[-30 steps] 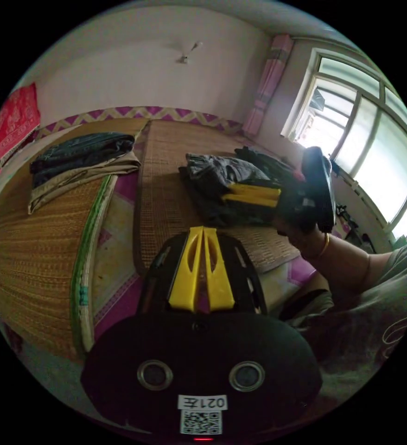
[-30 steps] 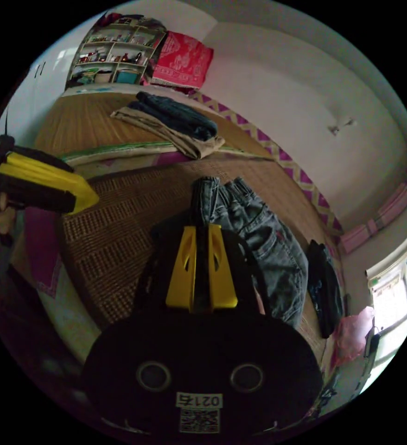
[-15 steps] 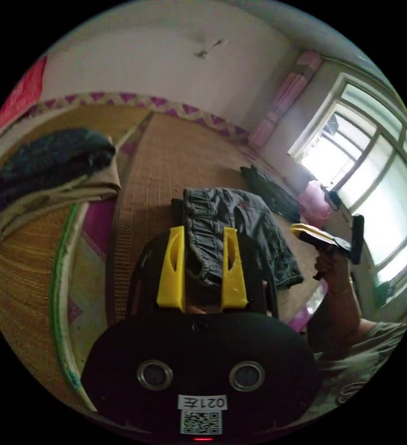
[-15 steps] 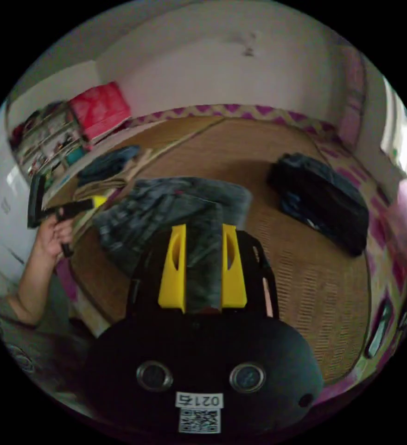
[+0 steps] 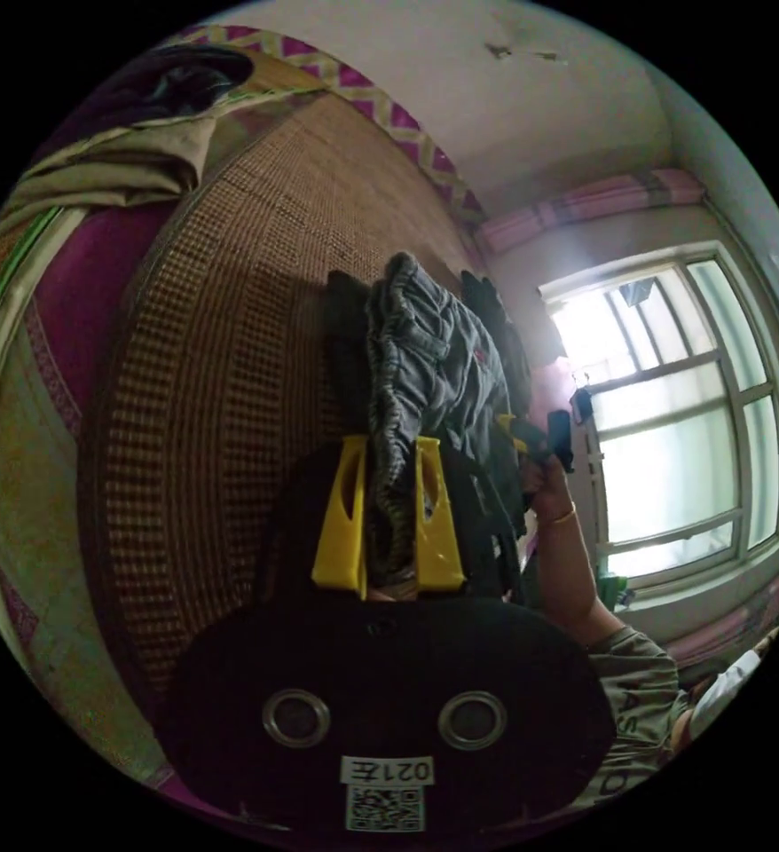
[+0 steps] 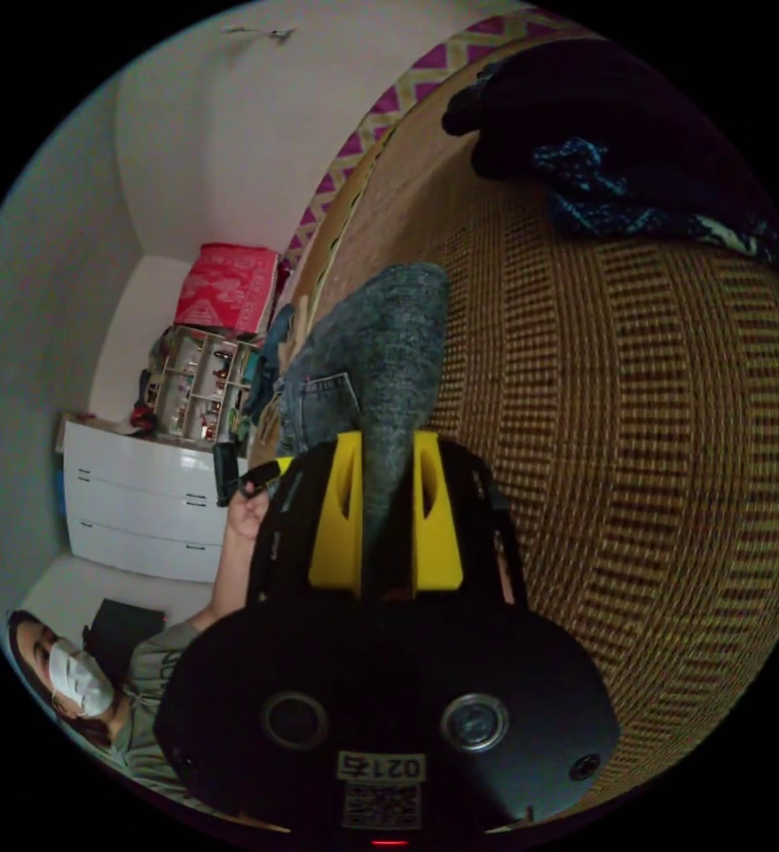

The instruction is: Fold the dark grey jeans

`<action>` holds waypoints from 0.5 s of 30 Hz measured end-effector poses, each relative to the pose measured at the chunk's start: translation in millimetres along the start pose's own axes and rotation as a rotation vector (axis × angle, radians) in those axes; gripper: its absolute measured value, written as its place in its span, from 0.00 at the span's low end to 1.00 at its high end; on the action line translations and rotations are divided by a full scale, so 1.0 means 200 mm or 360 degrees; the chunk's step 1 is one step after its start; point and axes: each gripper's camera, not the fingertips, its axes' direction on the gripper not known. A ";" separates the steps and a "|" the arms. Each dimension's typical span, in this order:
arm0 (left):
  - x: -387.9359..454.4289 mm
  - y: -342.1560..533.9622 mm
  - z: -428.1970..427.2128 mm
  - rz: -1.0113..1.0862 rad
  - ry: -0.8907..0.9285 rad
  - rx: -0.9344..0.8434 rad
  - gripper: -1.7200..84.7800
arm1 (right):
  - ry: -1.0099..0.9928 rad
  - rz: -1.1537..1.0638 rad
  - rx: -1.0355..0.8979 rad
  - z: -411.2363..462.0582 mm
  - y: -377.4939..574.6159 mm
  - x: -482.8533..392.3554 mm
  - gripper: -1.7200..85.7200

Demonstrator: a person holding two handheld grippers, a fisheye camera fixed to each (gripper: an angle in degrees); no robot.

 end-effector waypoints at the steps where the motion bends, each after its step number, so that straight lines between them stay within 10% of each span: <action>1: 0.02 0.01 -0.07 -0.0003 0.0038 0.0048 0.10 | -0.0001 0.0012 0.0013 -0.01 0.00 -0.01 0.10; 15: 0.27 -0.07 -1.67 0.0213 -0.0171 0.0746 0.09 | 0.0005 -0.0920 -0.0045 0.49 -0.48 -1.52 0.09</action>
